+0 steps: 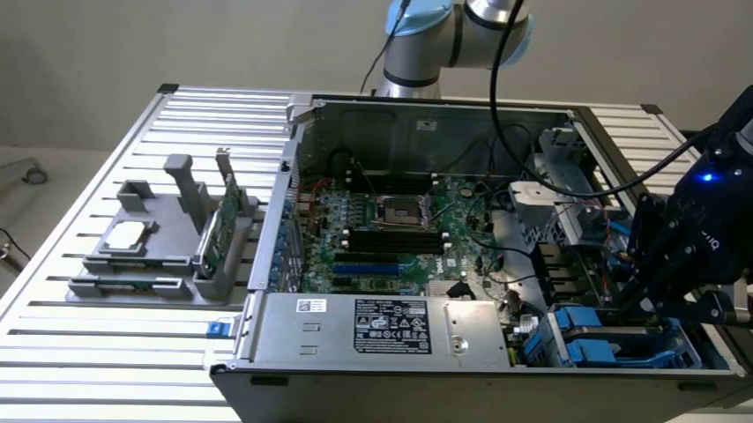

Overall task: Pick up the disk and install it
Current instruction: 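Insert the disk into the insertion slot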

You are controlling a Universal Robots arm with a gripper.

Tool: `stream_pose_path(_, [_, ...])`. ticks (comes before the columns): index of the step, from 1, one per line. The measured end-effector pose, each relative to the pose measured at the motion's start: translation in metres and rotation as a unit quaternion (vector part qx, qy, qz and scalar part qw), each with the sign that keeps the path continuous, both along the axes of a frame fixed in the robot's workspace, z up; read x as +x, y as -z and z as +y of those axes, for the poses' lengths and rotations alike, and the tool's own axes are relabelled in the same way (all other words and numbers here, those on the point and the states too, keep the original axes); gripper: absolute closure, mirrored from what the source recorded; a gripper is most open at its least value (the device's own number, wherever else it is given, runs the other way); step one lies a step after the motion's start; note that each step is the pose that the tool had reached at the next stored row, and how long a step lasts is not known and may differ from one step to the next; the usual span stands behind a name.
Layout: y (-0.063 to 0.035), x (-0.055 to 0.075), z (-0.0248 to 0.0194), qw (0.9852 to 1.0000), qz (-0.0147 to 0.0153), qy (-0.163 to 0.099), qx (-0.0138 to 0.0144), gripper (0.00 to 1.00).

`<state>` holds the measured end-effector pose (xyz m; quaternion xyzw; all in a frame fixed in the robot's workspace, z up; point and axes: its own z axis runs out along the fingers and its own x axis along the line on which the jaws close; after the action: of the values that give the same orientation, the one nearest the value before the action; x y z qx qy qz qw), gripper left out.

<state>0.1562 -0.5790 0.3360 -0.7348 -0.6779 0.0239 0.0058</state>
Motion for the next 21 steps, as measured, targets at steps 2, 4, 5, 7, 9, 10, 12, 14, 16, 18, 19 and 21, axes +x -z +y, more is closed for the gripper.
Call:
stream_pose_path(2, [0.0001, 0.0, 0.0, 1.0, 0.0, 0.0, 0.0001, 0.84])
stream_pose_path(4, [0.0001, 0.0, 0.0, 1.0, 0.0001, 0.0, 0.0001, 0.84])
stream_pose_path(5, [0.0001, 0.0, 0.0, 1.0, 0.0002, 0.0, 0.0001, 0.84])
stream_pose_path(7, [0.0001, 0.0004, 0.0, 1.0, 0.0005, 0.0, 0.0001, 0.84])
stream_pose_path(9, [0.0001, 0.0011, 0.0, 1.0, 0.0007, 0.0, 0.0001, 0.84])
stream_pose_path(10, [0.0001, 0.0015, 0.0, 1.0, 0.0008, 0.0, 0.0001, 0.84])
stream_pose_path(12, [0.0, 0.0023, 0.0, 1.0, 0.0011, 0.0, 0.0, 0.84])
stream_pose_path(14, [0.0, 0.003, 0.0, 1.0, 0.0013, 0.0, 0.0, 0.84])
stream_pose_path(16, [0.0, 0.0031, 0.0, 1.0, 0.0015, 0.0, 0.0, 0.84])
stream_pose_path(18, [0.0002, 0.0032, -0.0002, 1.0, 0.0015, 0.0, 0.0001, 0.84])
stream_pose_path(19, [0.0004, 0.0032, -0.0004, 1.0, 0.0015, 0.0, 0.0001, 0.84])
stream_pose_path(21, [0.0014, 0.0033, -0.0008, 1.0, 0.0015, 0.0, 0.0002, 0.84])
